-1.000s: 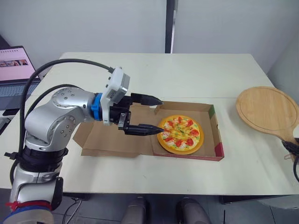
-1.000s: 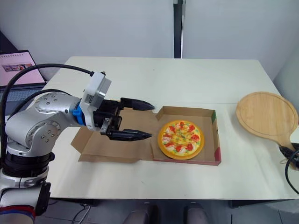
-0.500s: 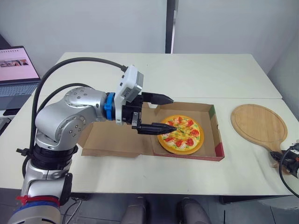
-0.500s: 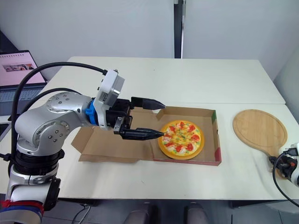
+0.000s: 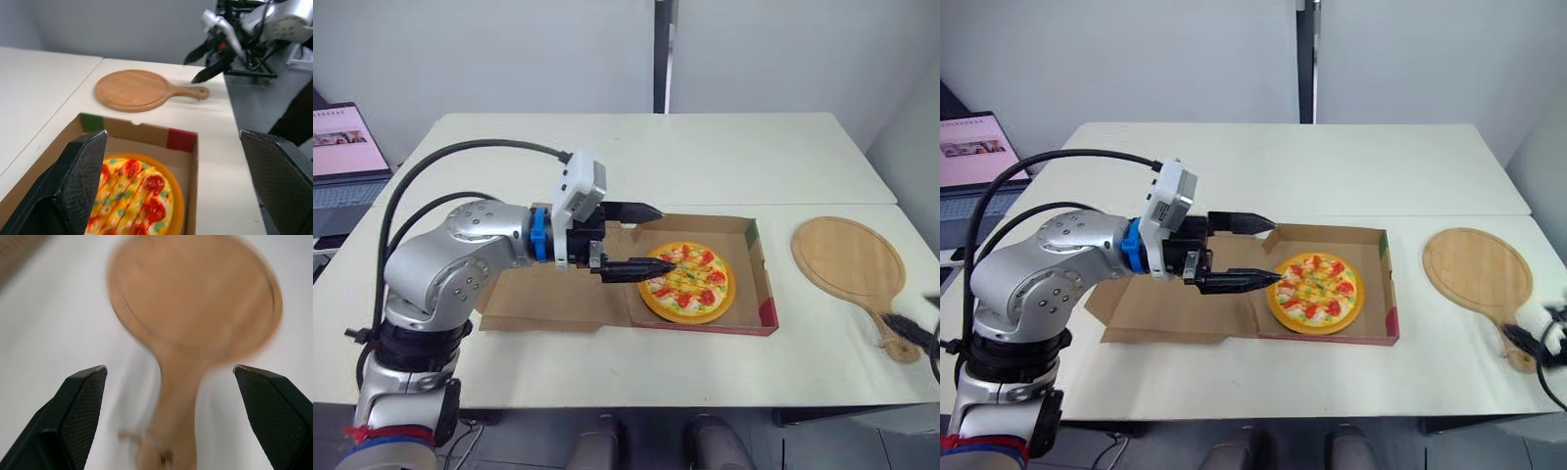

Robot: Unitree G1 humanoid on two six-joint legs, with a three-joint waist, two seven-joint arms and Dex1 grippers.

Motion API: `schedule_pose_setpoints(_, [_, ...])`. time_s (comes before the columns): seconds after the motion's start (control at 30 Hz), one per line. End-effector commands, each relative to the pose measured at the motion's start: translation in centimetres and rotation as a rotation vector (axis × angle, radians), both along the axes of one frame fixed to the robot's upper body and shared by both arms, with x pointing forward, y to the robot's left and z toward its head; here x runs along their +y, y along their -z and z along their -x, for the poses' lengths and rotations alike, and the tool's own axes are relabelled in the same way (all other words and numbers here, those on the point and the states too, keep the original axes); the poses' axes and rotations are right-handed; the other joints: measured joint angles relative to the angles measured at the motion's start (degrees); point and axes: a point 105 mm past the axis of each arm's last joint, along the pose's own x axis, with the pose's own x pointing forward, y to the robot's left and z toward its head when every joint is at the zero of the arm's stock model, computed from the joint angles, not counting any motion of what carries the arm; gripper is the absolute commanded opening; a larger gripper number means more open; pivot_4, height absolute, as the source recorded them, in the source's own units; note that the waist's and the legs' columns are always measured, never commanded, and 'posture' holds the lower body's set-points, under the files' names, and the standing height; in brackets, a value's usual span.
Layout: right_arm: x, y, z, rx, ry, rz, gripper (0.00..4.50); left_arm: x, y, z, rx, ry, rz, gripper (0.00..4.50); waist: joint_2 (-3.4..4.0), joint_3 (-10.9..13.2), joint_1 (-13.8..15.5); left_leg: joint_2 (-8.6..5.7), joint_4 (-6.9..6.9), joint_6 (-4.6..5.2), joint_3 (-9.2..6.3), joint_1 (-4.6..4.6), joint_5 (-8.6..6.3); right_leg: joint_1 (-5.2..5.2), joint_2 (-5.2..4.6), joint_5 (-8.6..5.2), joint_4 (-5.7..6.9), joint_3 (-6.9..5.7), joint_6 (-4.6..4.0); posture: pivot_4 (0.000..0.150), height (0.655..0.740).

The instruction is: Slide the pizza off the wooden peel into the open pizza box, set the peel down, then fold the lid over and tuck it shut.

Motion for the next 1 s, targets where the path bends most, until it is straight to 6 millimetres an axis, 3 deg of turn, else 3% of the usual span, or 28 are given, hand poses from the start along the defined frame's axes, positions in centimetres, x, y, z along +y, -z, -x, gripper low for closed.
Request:
schedule_pose_setpoints(0.03, [4.4,-2.3,-1.6,-0.070,-0.244,0.031,4.43,2.4,-0.7,-0.2,-0.033,-0.121,0.021,4.50,-0.15,0.1,0.0,0.07,0.00,-0.01,-0.01,-0.03,0.00,-0.01,0.03,0.00,-0.02,-0.02,-0.01,0.150,0.7400])
schedule_pose_setpoints(0.17, [9.0,-4.7,-3.3,-0.091,-0.523,0.052,4.43,6.7,0.1,0.4,0.025,-0.327,0.089,4.50,-0.18,0.1,-0.1,0.06,0.03,-0.02,-0.10,-0.17,0.00,-0.07,-0.04,0.01,-0.06,-0.08,-0.03,0.150,0.7400])
schedule_pose_setpoints(0.3, [11.9,-6.1,-4.5,-0.100,-0.682,0.054,4.43,9.8,1.3,1.9,0.175,-0.458,0.210,4.50,-0.32,0.2,0.1,0.07,0.08,-0.02,-0.15,-0.16,-0.01,-0.08,-0.11,0.01,-0.07,-0.10,-0.04,0.150,0.7400])
schedule_pose_setpoints(0.6, [15.4,-7.5,-6.3,-0.082,-0.865,0.041,4.43,15.7,5.3,6.0,0.495,-0.806,0.604,4.50,-0.36,0.2,1.5,0.07,0.08,-0.05,-0.16,-0.22,-0.03,-0.18,-0.23,0.07,-0.14,-0.10,-0.14,0.150,0.7400])
schedule_pose_setpoints(0.83, [15.9,-7.1,-6.8,-0.064,-0.913,0.049,4.43,16.9,9.7,8.5,0.739,-1.030,0.830,4.50,-0.36,0.2,1.8,0.06,0.08,-0.05,-0.07,-0.24,-0.04,-0.23,-0.34,0.08,-0.16,-0.09,-0.22,0.150,0.7400])
schedule_pose_setpoints(1.0, [16.0,-7.1,-6.9,-0.058,-0.931,0.057,4.43,15.6,12.3,8.0,0.883,-1.104,0.927,4.50,-0.36,0.2,2.0,0.06,0.07,-0.05,-0.05,-0.25,-0.04,-0.24,-0.34,0.08,-0.16,-0.11,-0.24,0.150,0.7400])
